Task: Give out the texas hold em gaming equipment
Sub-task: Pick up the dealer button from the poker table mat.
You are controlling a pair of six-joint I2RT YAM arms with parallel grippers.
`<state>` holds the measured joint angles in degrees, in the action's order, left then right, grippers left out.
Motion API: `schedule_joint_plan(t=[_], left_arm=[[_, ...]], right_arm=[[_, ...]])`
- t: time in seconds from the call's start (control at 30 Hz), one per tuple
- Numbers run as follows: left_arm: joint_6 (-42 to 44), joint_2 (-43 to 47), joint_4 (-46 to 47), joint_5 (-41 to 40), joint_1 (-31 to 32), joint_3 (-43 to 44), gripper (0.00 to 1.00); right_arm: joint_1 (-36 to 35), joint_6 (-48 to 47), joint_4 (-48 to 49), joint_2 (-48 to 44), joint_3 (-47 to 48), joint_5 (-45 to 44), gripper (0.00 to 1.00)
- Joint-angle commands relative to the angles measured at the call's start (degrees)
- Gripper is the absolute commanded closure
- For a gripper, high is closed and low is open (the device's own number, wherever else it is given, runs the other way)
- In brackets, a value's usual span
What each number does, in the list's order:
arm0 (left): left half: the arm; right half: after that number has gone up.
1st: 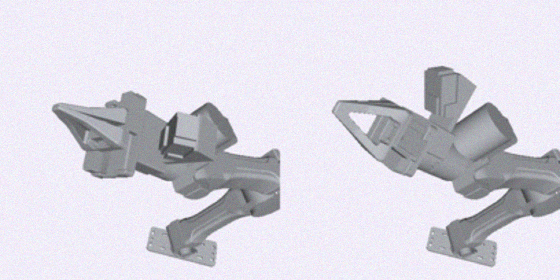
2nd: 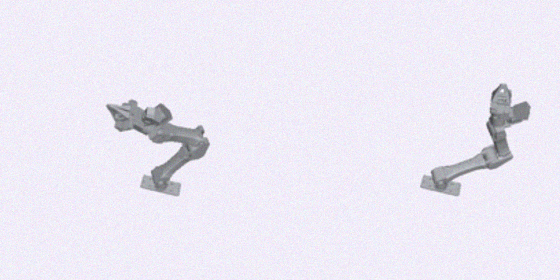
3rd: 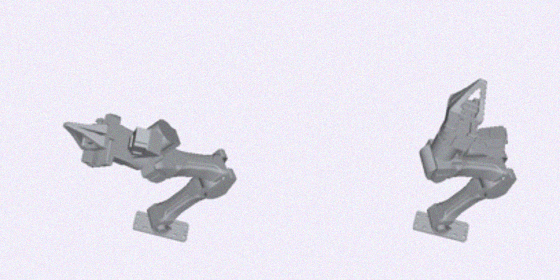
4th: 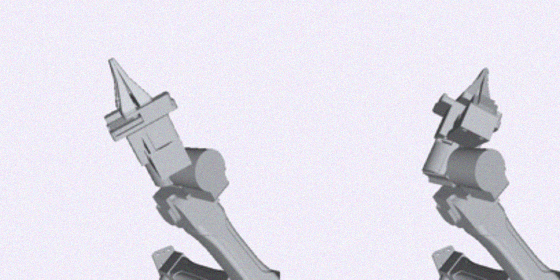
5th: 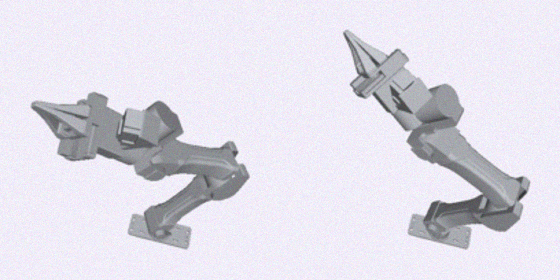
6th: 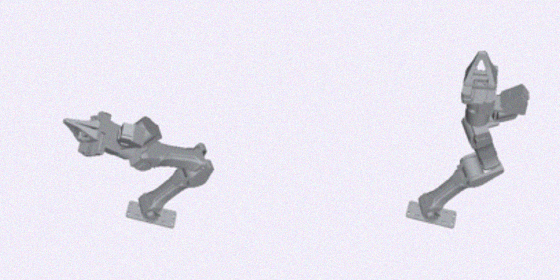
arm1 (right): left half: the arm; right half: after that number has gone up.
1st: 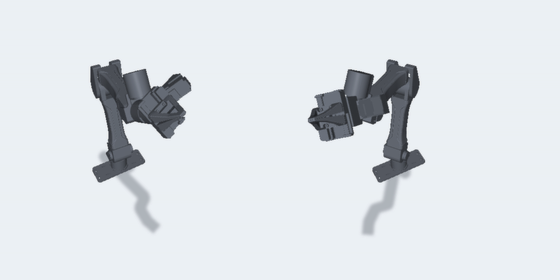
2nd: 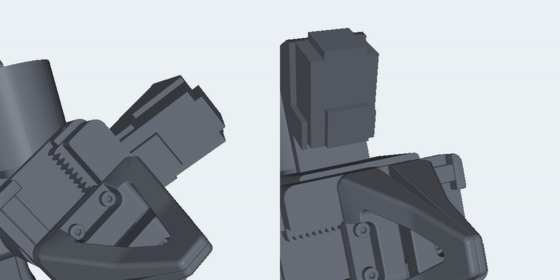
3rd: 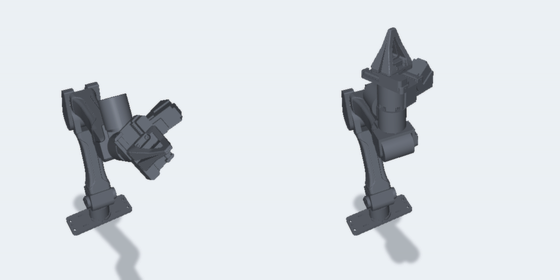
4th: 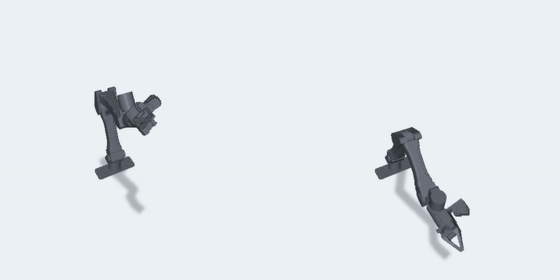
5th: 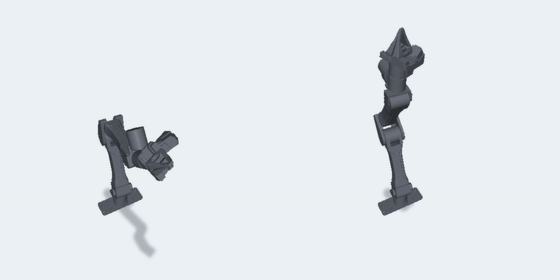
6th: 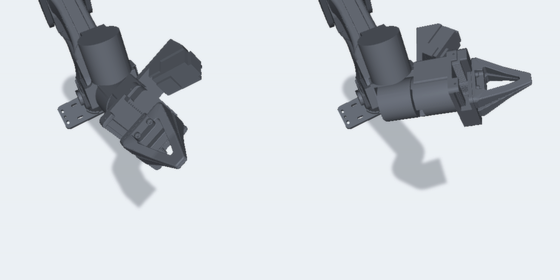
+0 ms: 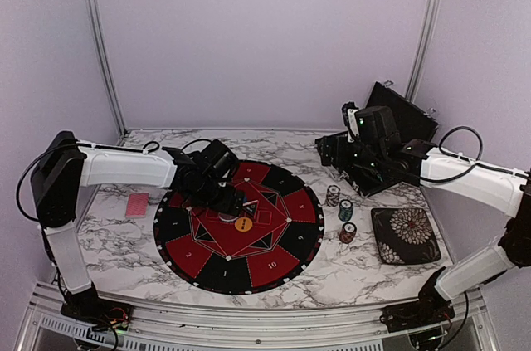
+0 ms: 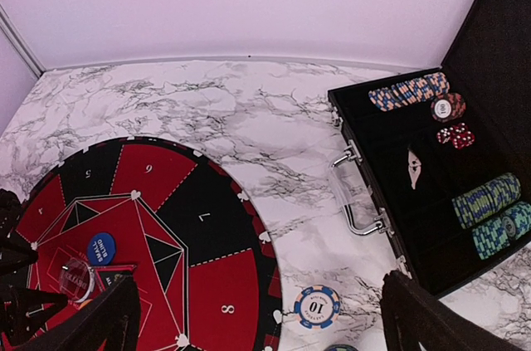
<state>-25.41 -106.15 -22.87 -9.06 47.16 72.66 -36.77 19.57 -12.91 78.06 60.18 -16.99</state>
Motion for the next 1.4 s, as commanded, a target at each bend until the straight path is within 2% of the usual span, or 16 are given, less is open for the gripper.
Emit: schedule_joint_plan(t=[0.0, 0.37, 0.97, 1.37], left_arm=[[-0.7, -2.6, -2.7, -1.0, 0.3, 2.8, 0.03], [-0.7, -8.3, -4.6, -3.3, 0.3, 8.0, 0.11], [-0.5, -13.1, -6.1, -4.7, 0.4, 11.8, 0.32], [-0.9, -12.7, -6.1, -3.3, 0.5, 9.7, 0.31]], right_arm=[[-0.4, -0.5, 0.8, 0.3, 1.7, 0.5, 0.02], [-0.4, -0.3, 0.9, -1.0, 0.5, 0.3, 0.02], [-0.3, 0.0, 0.9, -1.0, -0.1, 0.2, 0.02], [-0.4, 0.3, 0.9, -0.8, -0.4, 0.1, 0.02]])
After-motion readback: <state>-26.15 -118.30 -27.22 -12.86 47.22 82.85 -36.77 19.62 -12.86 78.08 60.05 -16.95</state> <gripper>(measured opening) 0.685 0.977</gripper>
